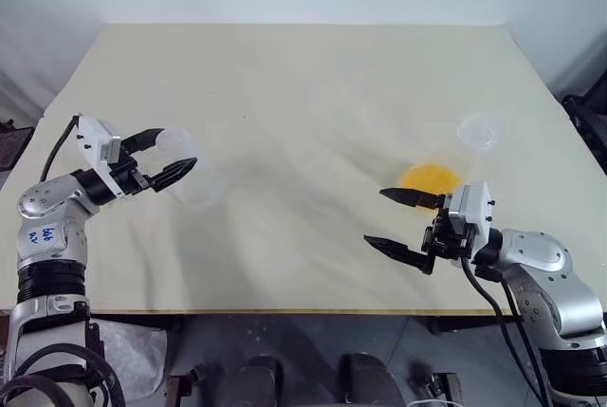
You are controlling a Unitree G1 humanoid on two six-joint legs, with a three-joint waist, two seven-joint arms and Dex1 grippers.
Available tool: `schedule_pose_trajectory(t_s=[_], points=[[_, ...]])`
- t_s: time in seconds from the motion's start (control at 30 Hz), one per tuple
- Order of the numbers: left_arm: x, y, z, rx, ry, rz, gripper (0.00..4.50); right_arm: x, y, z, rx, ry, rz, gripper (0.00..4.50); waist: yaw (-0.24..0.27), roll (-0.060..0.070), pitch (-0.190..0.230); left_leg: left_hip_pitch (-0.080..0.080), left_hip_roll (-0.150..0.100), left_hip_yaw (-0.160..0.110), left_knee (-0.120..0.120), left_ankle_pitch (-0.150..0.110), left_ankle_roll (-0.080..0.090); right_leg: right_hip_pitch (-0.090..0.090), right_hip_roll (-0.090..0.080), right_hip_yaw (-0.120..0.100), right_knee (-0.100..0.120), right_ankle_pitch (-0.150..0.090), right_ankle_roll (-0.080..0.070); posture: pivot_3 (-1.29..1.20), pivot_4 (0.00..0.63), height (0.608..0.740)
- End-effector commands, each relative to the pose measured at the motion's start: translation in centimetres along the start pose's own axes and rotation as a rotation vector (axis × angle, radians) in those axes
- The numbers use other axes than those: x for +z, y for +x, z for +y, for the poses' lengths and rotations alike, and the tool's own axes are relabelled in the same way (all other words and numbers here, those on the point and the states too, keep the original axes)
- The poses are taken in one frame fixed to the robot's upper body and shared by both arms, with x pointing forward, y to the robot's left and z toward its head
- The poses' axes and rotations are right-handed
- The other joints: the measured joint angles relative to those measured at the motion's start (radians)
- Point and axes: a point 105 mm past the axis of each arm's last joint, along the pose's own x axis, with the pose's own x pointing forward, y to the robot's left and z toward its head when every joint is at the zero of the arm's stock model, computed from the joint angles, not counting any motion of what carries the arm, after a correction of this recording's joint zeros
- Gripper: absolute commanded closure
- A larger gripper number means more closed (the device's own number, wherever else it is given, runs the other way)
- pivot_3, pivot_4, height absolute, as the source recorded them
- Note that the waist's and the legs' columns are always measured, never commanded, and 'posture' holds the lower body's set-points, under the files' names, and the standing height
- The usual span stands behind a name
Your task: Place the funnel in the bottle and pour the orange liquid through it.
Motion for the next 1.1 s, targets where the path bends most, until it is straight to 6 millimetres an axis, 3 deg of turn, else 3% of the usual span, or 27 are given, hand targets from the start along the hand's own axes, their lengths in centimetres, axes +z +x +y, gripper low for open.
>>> schedule_pose_trajectory(t_s=[0.03, 0.13, 0.17, 0.33, 0.53, 0.67, 0.9, 1.1], points=[[0.7, 0.2, -0.2, -0.027, 0.032, -0.026, 1.27, 1.0, 0.1, 0.1, 0.001, -0.039, -0.028, 0.00, -0.001, 0.000, 0.000, 0.000, 0.000, 0.000, 0.000, 0.000, 0.000, 0.000, 0.000, 0.000, 0.000, 0.000, 0.000, 0.00, 0.150, 0.740], [0.7, 0.2, -0.3, -0.033, 0.031, -0.033, 2.14, 1.0, 0.1, 0.0, -0.001, -0.041, -0.027, 0.00, -0.001, 0.000, 0.000, 0.000, 0.000, 0.000, 0.000, 0.000, 0.000, 0.000, 0.000, 0.000, 0.000, 0.000, 0.000, 0.00, 0.150, 0.740], [0.7, 0.3, -0.3, -0.035, 0.030, -0.036, 2.20, 1.0, 0.1, 0.0, -0.002, -0.044, -0.023, 0.00, -0.001, 0.000, 0.000, 0.000, 0.000, 0.000, 0.000, 0.000, 0.000, 0.000, 0.000, 0.000, 0.000, 0.000, 0.000, 0.00, 0.150, 0.740], [2.0, 1.0, -1.3, -0.104, 0.036, -0.066, 2.20, 0.9, -0.2, -0.3, -0.008, -0.050, -0.011, 0.00, -0.001, 0.000, 0.000, 0.000, 0.000, 0.000, 0.000, 0.000, 0.000, 0.000, 0.000, 0.000, 0.000, 0.000, 0.000, 0.00, 0.150, 0.740], [5.3, 3.5, -4.6, -0.275, 0.046, -0.119, 2.20, 0.9, -0.8, -0.8, 0.001, -0.051, 0.009, 0.00, 0.002, 0.000, 0.000, -0.001, 0.000, -0.001, 0.001, 0.000, 0.000, 0.000, -0.001, 0.000, 0.001, 0.000, 0.000, 0.00, 0.150, 0.740], [6.0, 5.1, -6.5, -0.345, 0.053, -0.131, 2.20, 0.8, -1.1, -1.0, 0.001, -0.053, 0.022, 0.00, 0.001, 0.000, 0.000, -0.001, 0.000, -0.001, 0.001, 0.000, 0.000, 0.000, 0.000, 0.000, 0.000, 0.000, 0.000, 0.00, 0.150, 0.740], [6.7, 9.3, -12.4, -0.555, 0.031, -0.159, 2.20, 0.4, -3.2, -0.7, 0.019, -0.042, 0.086, 0.00, 0.007, -0.001, 0.001, -0.001, -0.001, -0.001, 0.002, 0.000, 0.000, 0.001, 0.000, 0.000, 0.000, 0.000, 0.001, 0.00, 0.150, 0.740], [6.9, 12.1, -16.3, -0.686, -0.010, -0.191, 2.20, 0.3, -4.3, -0.6, -0.015, -0.040, 0.107, 0.00, 0.009, -0.002, 0.001, -0.001, -0.001, 0.000, 0.002, 0.000, 0.001, 0.001, 0.000, 0.000, -0.001, 0.000, 0.001, 0.00, 0.150, 0.740]])
